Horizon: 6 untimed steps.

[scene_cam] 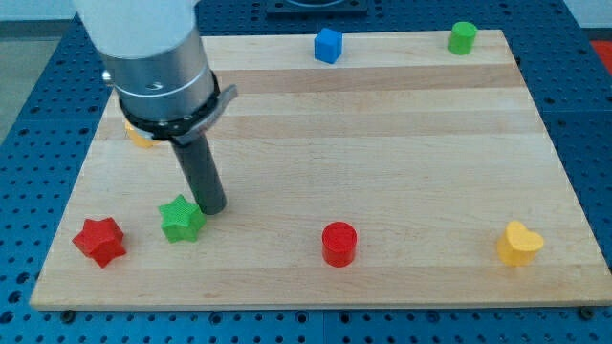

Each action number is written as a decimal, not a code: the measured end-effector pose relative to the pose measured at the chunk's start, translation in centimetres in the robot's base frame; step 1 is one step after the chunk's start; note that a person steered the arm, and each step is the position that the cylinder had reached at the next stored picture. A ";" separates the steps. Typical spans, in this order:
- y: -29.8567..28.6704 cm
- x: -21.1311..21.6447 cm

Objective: Place the red star to the right of yellow hexagon

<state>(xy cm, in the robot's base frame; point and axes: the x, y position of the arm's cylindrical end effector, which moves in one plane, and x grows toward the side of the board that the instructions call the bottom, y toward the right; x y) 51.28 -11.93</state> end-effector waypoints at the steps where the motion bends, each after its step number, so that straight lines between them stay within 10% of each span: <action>1: 2.0 1.9; 3: 0.7 10.6; 6: -13.0 10.1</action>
<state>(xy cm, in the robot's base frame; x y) 61.35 -24.93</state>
